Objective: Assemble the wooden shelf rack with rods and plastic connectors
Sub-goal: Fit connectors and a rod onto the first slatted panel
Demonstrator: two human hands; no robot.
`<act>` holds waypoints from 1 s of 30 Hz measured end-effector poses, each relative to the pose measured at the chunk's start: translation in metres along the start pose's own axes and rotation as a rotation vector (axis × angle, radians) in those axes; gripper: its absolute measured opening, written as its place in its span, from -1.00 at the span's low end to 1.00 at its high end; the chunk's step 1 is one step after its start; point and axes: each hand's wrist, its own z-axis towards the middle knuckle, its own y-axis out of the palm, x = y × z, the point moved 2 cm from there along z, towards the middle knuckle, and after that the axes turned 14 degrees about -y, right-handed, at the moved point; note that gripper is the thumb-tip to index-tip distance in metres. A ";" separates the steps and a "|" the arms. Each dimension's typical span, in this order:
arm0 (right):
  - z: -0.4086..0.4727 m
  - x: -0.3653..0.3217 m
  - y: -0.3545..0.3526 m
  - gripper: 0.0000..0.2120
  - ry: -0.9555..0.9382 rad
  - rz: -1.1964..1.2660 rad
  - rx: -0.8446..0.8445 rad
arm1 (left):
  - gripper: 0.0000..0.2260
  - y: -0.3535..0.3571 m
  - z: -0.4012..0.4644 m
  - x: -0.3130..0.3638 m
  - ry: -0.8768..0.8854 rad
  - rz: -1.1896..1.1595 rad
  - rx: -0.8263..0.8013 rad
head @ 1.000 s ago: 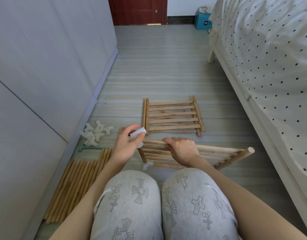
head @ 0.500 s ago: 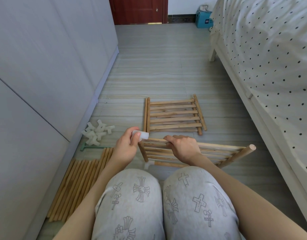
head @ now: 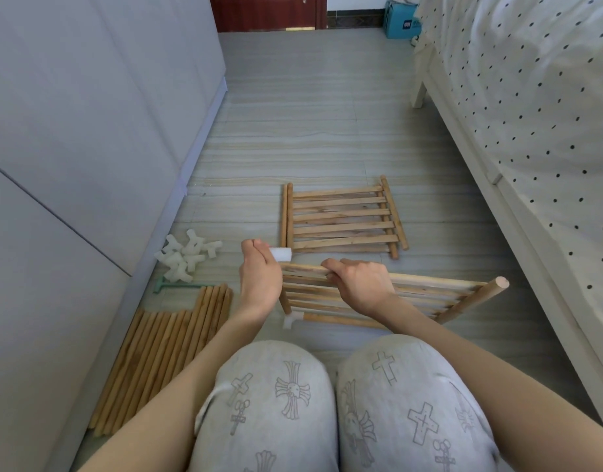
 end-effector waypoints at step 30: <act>-0.013 0.000 0.001 -0.74 -0.055 0.051 0.041 | -0.70 0.007 0.046 0.007 -0.323 0.168 -0.257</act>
